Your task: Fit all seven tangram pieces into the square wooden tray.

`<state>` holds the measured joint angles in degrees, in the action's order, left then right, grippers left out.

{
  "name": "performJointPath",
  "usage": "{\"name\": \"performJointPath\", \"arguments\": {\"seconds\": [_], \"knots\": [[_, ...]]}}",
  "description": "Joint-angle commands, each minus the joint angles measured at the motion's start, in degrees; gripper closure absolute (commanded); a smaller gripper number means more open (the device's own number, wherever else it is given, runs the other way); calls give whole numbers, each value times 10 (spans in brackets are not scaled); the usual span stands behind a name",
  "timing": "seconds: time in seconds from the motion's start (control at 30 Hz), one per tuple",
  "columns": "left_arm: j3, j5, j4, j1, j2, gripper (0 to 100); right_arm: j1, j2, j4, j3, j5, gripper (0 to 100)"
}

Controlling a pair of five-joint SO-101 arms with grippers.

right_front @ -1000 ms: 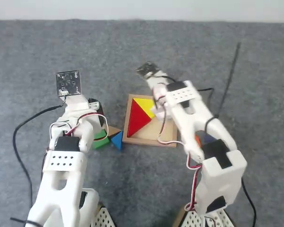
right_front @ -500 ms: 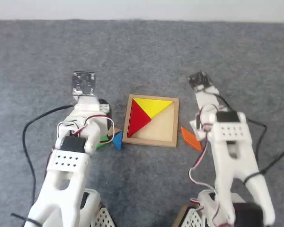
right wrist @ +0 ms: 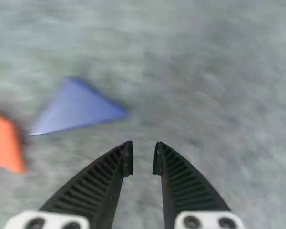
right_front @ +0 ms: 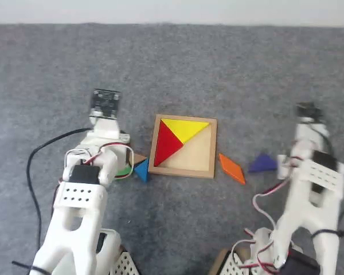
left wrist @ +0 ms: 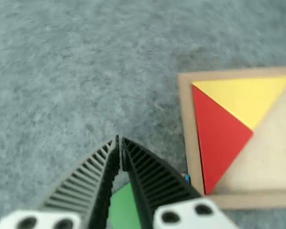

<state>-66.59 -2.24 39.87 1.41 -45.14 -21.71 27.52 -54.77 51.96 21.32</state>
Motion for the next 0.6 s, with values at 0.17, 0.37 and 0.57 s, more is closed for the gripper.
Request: {"name": "performJointPath", "arguments": {"seconds": [0.17, 0.37, 0.57], "knots": [[-1, 2, -36, 4, 2, 987, 37, -4, 5, 60, 81, 897], [-7, 3, -38, 2, 2, 987, 96, -5, 1, 84, 82, 897], [5, 3, 25, -3, 3, 954, 121, -5, 41, 120, 109, 897]]}}
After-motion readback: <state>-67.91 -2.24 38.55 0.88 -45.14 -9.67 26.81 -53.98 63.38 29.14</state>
